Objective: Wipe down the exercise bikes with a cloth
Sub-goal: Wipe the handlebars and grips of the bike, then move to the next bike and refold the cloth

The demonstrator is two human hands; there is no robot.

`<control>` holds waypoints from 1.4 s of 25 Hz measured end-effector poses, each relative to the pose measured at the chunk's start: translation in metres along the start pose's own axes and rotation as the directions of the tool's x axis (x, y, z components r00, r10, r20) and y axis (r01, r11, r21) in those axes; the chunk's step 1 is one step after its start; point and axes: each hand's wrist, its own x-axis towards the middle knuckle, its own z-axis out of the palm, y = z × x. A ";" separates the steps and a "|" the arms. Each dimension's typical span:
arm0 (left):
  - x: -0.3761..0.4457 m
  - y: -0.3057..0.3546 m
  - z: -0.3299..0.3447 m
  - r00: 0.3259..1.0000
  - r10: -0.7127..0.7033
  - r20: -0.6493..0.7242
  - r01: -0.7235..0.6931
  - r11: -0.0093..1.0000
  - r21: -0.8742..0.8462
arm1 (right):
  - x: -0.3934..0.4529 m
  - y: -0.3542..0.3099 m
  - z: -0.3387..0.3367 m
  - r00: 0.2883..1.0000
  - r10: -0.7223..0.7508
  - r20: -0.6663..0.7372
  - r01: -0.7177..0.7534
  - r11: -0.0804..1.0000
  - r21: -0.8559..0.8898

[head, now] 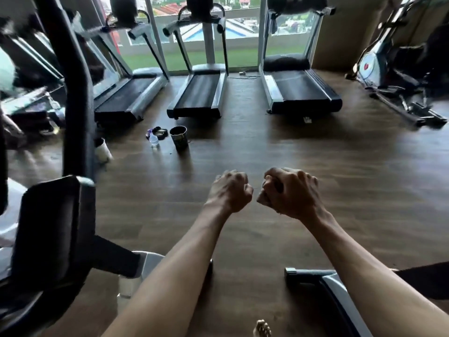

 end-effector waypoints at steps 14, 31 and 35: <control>0.328 0.020 0.045 0.983 0.148 0.110 -0.147 0.989 -0.019 | 0.221 0.207 0.084 0.979 0.206 0.009 -0.201 0.964 -0.171; 0.685 0.358 0.169 0.458 0.839 0.294 -0.844 0.514 -0.151 | 0.285 0.524 -0.010 0.668 0.588 -0.456 -0.741 0.578 -0.342; 0.708 0.470 0.204 0.291 0.909 0.297 -0.911 0.358 -0.204 | 0.267 0.594 -0.054 0.574 0.582 -0.576 -0.815 0.476 -0.331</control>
